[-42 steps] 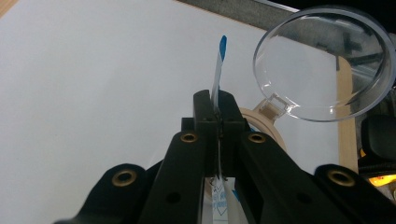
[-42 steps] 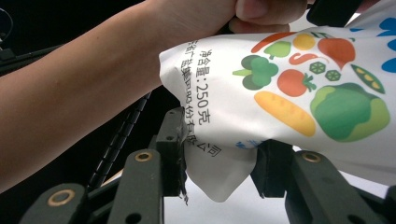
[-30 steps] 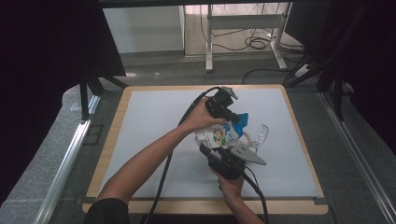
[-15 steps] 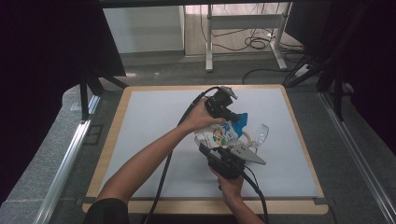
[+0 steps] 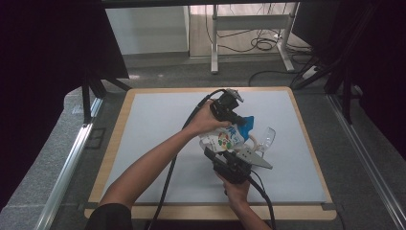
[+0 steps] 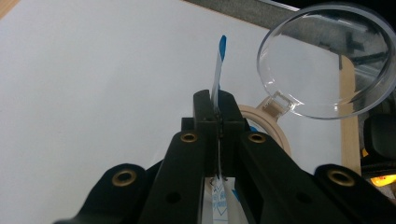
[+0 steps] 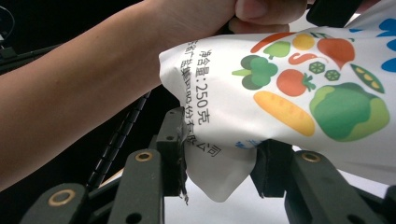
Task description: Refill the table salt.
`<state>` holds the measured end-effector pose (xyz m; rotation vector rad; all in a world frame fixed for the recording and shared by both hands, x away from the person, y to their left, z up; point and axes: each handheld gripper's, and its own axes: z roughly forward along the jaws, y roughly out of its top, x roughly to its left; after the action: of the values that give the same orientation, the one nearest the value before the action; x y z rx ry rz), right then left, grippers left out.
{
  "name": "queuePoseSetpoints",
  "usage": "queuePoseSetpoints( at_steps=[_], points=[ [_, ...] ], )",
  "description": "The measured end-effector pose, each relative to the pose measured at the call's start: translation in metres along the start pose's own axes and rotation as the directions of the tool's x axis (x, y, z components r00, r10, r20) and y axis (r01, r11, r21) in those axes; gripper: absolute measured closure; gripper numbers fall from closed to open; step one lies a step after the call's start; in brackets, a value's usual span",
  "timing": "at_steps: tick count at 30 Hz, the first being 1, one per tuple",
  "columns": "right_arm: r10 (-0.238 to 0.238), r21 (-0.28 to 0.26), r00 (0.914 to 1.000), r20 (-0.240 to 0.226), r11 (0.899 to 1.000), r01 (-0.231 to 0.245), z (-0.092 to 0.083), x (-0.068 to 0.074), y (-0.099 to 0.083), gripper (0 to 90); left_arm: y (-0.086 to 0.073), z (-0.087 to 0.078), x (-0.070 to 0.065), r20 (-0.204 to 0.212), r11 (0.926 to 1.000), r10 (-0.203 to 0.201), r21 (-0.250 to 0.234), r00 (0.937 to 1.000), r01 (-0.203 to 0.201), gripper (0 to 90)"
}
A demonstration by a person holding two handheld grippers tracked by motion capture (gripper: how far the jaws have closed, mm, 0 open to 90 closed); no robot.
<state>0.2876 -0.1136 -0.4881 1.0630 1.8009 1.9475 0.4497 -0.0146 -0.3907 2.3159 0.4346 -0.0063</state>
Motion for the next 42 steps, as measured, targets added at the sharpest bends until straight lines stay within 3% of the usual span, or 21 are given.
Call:
queuePoseSetpoints(
  at_steps=[42],
  points=[
    [0.006,-0.012,1.0,-0.004,1.0,-0.006,-0.0018,0.0019,0.003,61.1,0.0006,-0.0011,-0.0015,-0.003,1.0,-0.001,0.001,1.0,0.001,90.0]
  ],
)
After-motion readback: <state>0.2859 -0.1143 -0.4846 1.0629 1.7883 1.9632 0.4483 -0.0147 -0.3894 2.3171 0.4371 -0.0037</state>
